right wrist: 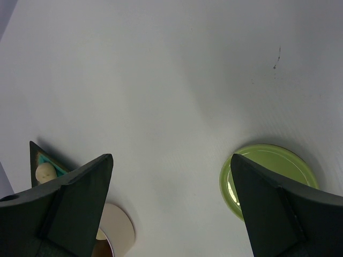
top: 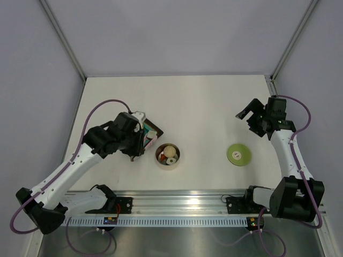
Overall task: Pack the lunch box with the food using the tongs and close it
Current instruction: Pick up the fake food from the plate, then place the fake food in the packing box.
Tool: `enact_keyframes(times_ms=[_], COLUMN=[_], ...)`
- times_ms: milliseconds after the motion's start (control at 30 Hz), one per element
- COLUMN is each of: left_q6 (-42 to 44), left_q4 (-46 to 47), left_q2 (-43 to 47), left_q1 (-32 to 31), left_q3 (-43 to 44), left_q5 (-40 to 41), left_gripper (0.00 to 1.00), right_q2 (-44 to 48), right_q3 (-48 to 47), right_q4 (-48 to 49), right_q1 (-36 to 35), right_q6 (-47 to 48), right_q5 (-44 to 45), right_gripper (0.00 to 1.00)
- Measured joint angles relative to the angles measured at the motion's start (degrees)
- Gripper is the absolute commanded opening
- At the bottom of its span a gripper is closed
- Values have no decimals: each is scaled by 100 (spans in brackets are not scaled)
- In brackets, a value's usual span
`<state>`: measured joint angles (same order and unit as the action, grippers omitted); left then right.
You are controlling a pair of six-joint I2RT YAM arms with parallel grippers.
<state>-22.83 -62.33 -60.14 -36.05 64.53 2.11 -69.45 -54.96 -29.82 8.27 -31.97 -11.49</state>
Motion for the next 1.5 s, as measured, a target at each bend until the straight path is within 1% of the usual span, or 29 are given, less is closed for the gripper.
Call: enact_keyframes(times_ms=[133,233,400,600,667,800,867,933,967,1000,1067,1167,1267,1367,1500], left_q6=[-131,-223,-374,-450,-466,-487,-507,-529,-538,-553,-570,-577,-579,-579,-577], left_q4=[-81,-59,-59,-63,-52,-24,70,87,92,83,94,94,94,94,96], left_q2=[-37,-74,-94,-262,-297,-337,-352,-380,-391,-407,-422,-422,-422,-422,-422], left_q1=[-684,-984,-1261,-1311,-1311,-1311,-1311,-1311,-1311,-1311,-1311,-1311,-1311,-1311,-1311], left_q3=[57,-28,-245,-245,-245,-258,-332,-396,-424,-431,-431,-431,-431,-431,-428], left_q5=[-35,-68,-85,-85,-118,-278,-352,-413,-439,-459,-485,-492,-503,-522,-525], left_gripper=[0,0,0,0,4,7,13,22,32,35,37,42,44,44,40], right_q2=[39,72,109,125,153,168,170,170,170,170,170,170,170,170,170], right_q3=[0,0,0,4,31,70,70,70,70,70,70,70,70,70,70], right_q4=[-2,-4,-4,-2,0,-2,-2,-2,-2,-2,-2,-2,-2,-2,-2], right_q1=[0,0,0,0,0,0,0,0,0,0,0,0,0,0,0], right_q6=[0,0,0,-2,-2,-2,-2,-2,-2,-2,-2,-2,-2,-2,-2], right_q5=[7,9,37,35,35,35,35,35,35,35,33,33,33,33,33], right_gripper=[99,99,99,99,100,99,99,99,99,99,99,99,99,99,99])
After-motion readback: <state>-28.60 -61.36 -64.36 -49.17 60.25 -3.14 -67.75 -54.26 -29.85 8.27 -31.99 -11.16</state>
